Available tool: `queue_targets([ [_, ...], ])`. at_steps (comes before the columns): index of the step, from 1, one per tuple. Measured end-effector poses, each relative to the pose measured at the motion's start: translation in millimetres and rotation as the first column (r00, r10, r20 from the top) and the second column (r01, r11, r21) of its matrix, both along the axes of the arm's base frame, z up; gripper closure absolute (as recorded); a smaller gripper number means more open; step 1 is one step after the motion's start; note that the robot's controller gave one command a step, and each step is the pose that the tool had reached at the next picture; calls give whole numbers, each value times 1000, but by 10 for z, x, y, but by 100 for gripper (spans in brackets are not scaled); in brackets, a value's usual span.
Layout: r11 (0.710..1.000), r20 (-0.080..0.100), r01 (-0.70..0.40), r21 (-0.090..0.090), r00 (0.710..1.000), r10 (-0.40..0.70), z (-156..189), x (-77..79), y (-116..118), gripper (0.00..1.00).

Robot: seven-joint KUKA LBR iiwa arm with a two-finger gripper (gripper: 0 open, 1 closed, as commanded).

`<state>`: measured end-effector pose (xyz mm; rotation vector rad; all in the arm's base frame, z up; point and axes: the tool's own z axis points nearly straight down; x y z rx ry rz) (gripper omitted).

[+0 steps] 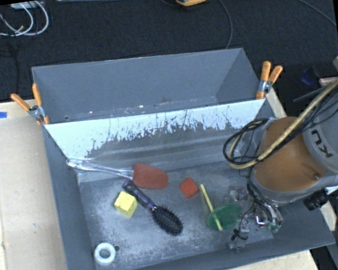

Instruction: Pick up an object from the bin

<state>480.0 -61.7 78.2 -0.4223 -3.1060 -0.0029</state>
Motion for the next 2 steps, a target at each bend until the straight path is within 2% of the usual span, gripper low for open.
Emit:
queue_targets([
  [1, 1000, 4, -13, -2, 1000, 13, -134, 63, 96, 100],
  [2, 1000, 4, -17, -2, 1000, 17, -86, 74, 120, 100],
])
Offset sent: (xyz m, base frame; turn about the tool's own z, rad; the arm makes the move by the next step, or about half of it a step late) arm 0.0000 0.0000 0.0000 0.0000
